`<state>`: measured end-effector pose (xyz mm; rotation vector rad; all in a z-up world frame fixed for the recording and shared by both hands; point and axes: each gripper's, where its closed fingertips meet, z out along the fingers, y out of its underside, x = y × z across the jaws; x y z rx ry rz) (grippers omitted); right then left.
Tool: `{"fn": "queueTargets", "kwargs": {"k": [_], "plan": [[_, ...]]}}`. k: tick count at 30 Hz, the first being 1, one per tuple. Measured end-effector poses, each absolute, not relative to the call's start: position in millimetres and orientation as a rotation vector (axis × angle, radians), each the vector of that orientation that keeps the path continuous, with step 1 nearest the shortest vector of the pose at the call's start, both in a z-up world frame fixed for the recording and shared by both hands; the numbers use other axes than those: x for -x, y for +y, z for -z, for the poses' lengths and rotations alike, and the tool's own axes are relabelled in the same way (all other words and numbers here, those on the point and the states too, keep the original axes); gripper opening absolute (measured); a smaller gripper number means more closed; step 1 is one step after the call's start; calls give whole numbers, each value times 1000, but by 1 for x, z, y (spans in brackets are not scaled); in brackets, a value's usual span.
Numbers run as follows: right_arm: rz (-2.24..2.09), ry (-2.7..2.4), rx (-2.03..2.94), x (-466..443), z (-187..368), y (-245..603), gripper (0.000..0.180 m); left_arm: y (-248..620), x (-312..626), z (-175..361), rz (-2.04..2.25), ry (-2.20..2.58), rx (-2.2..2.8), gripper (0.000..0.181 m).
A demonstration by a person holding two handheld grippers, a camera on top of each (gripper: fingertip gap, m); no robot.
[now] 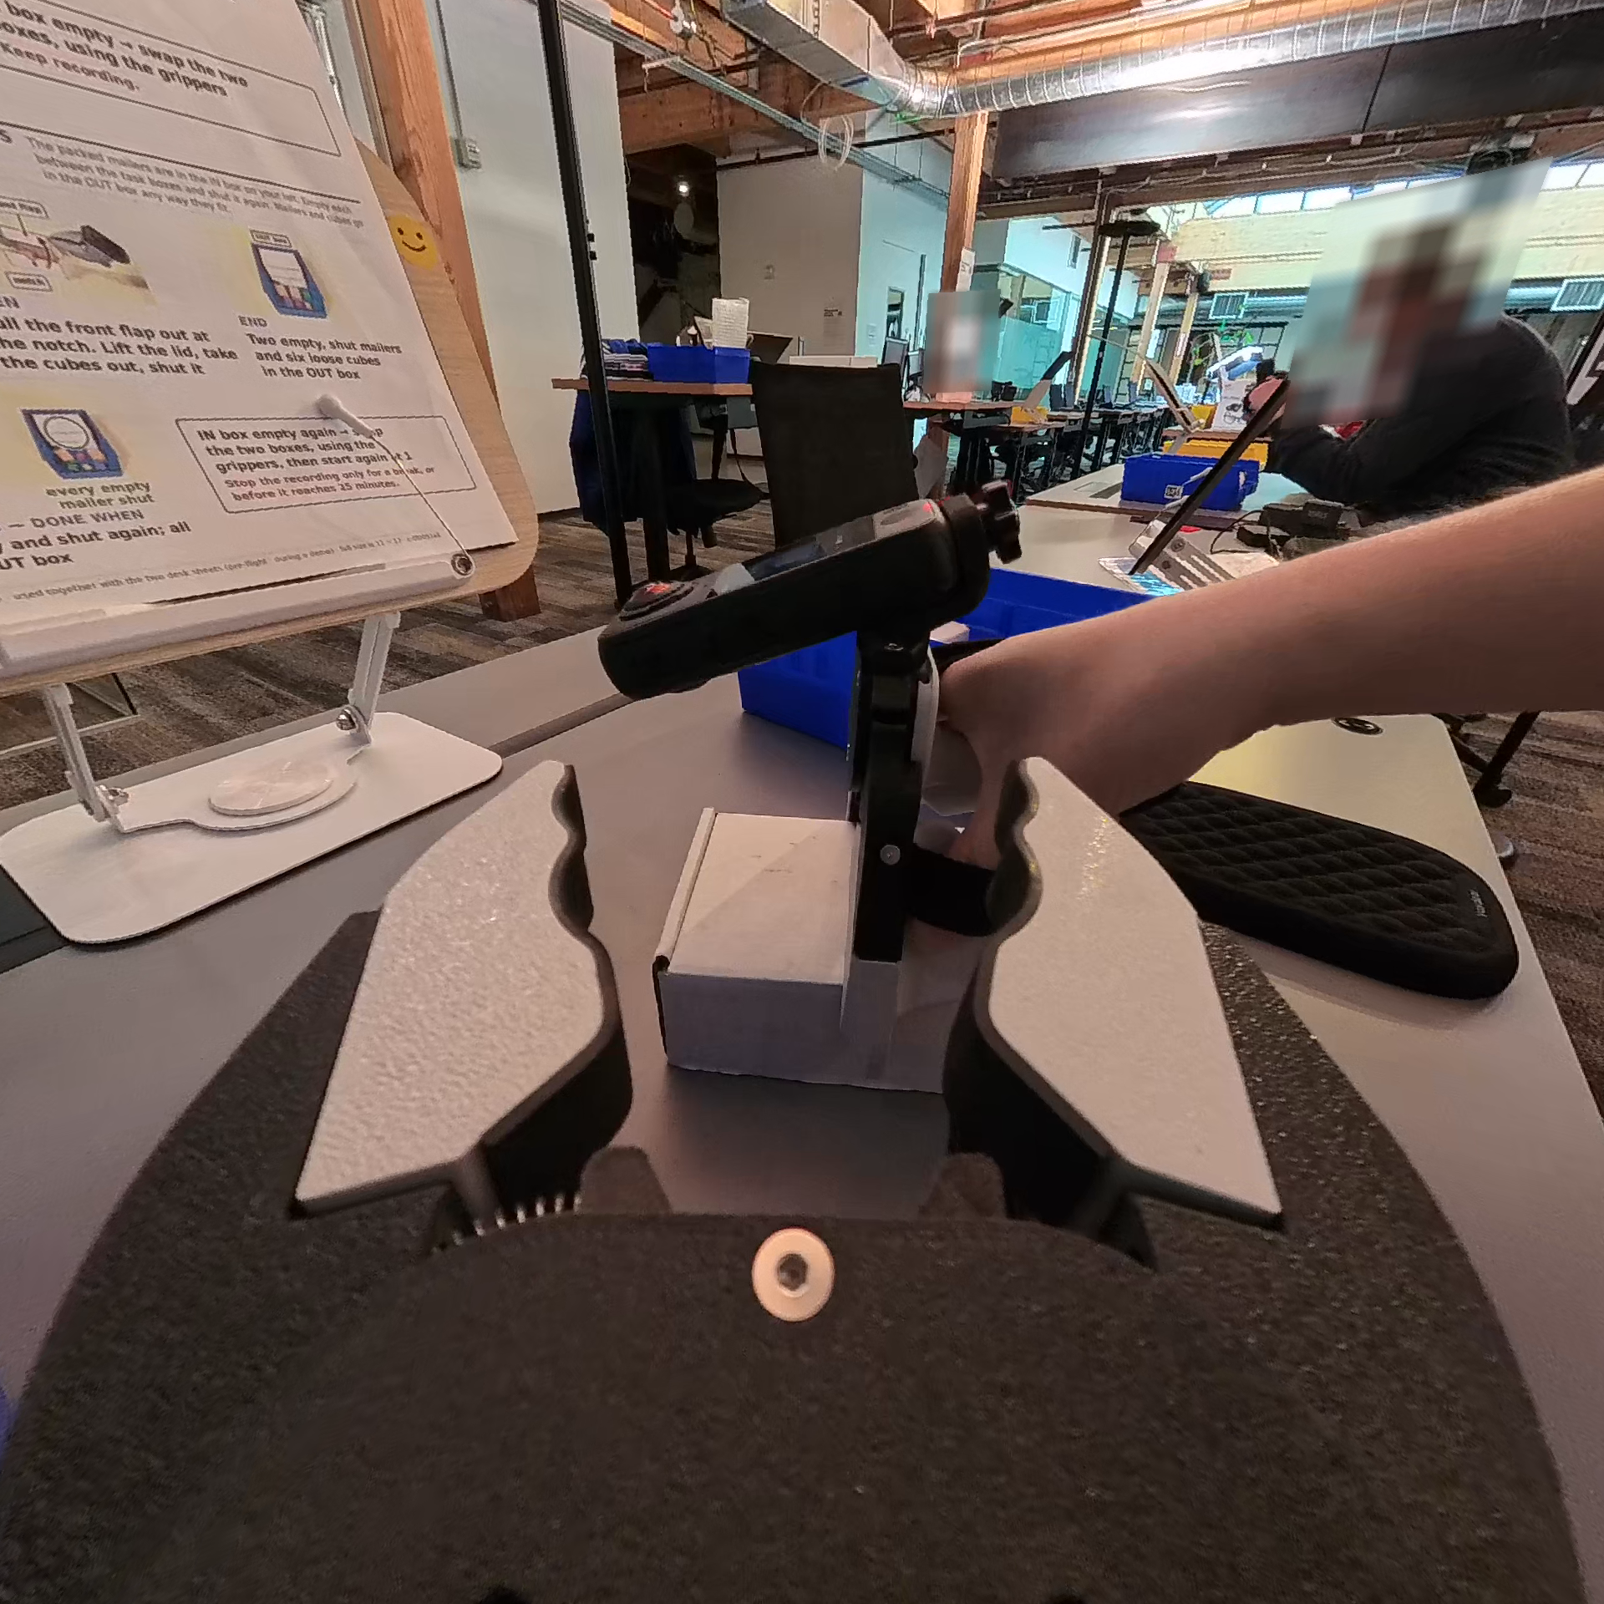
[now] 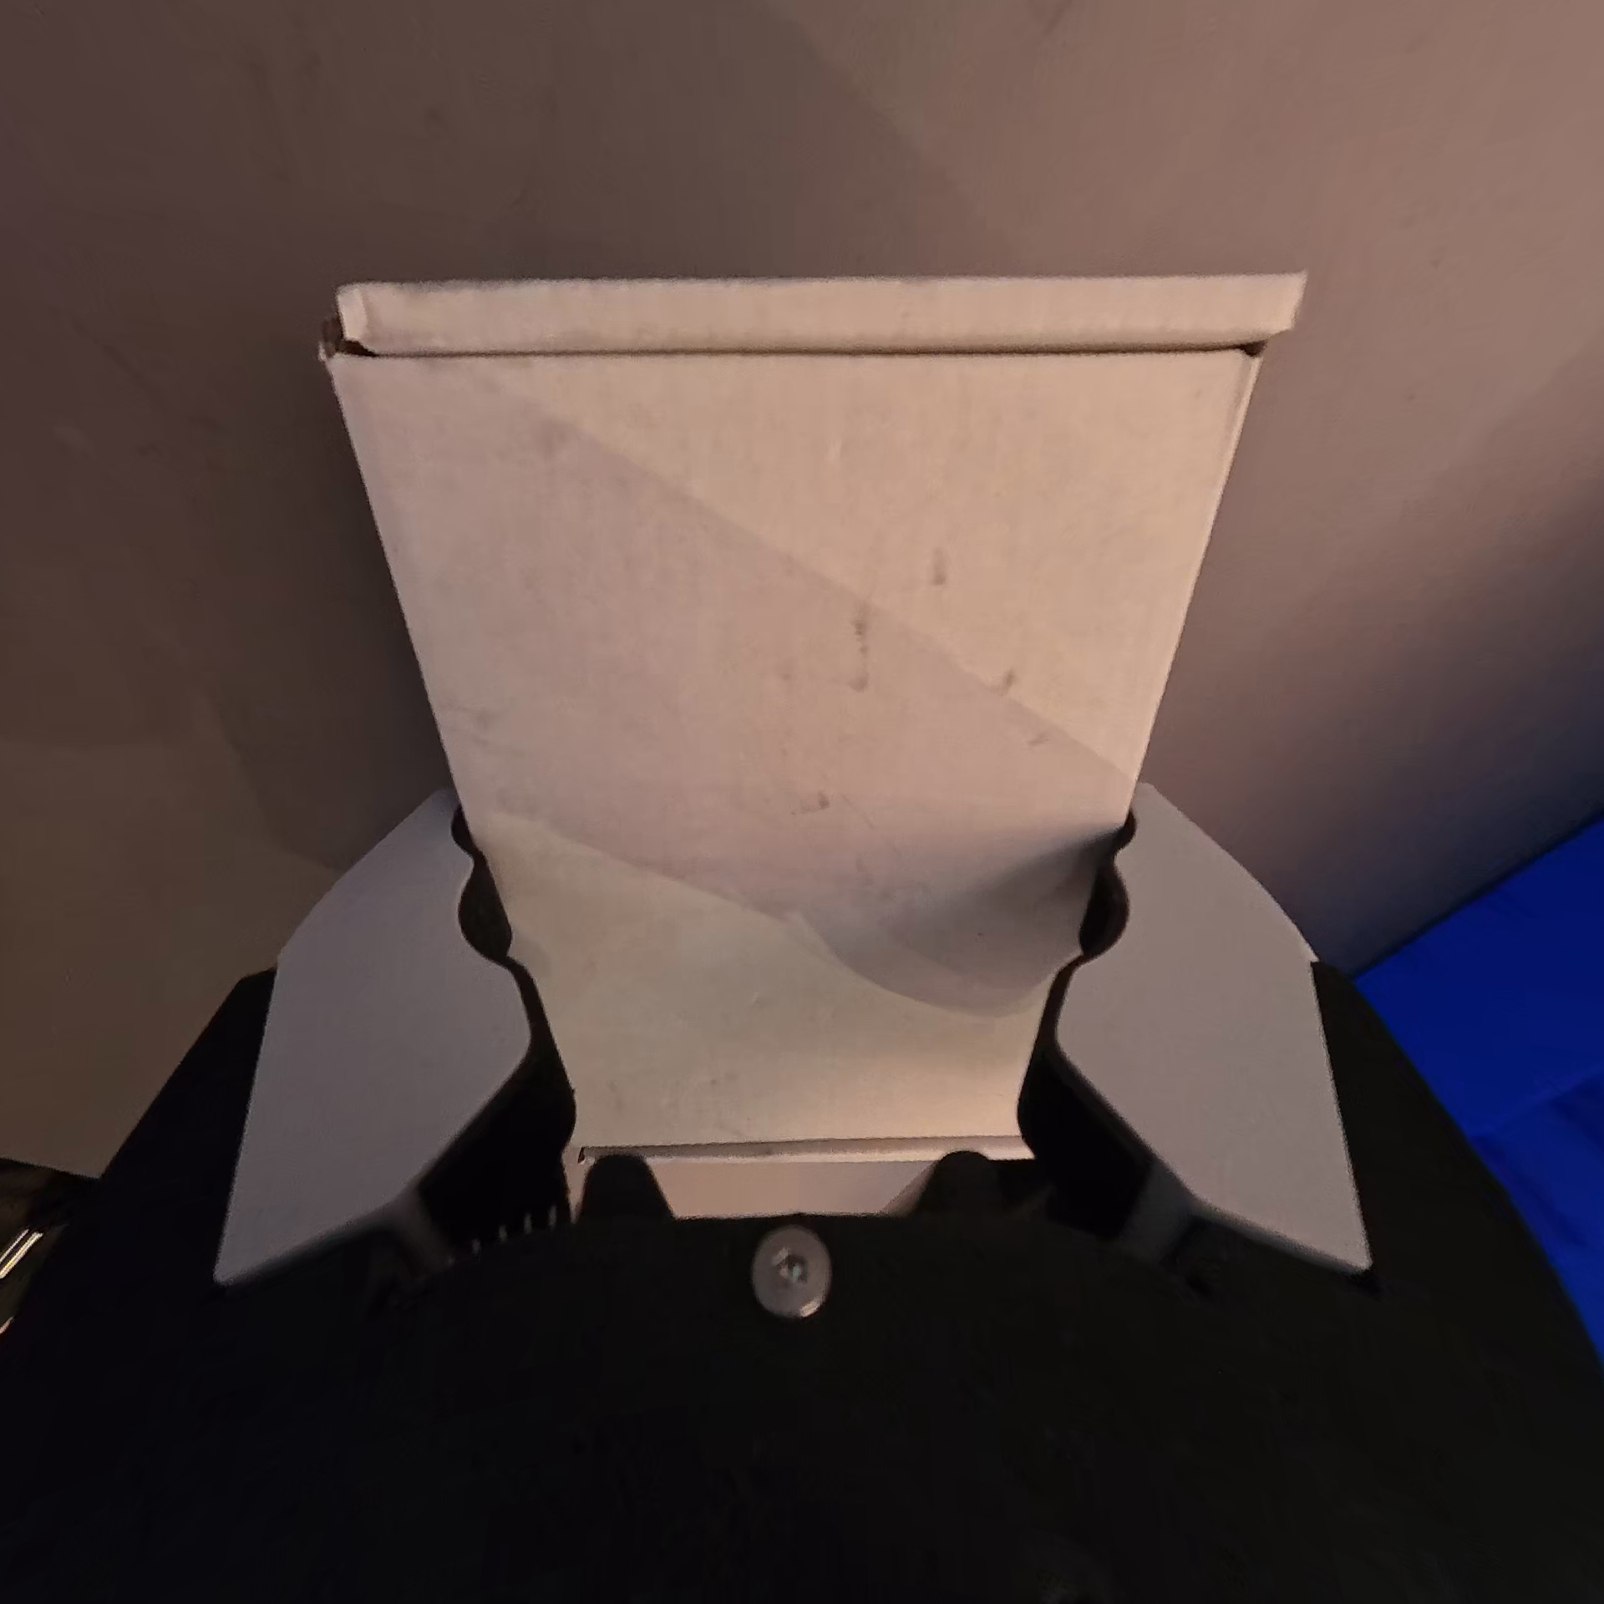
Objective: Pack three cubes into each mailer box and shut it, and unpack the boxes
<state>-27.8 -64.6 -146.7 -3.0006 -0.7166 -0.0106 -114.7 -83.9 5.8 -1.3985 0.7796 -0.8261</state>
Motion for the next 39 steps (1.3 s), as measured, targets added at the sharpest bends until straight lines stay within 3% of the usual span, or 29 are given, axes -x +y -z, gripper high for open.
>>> {"fn": "queueTargets", "kwargs": {"k": [20,32,39], "plan": [[-5,-747,2995,27,141,-65,130,-82,117,-7,830,761,1397,89],[9,-774,3023,15,110,-69,130,-82,118,-9,837,751,1392,90],[55,-797,2996,4,57,-60,130,-81,119,-10,857,730,1395,90]]}}
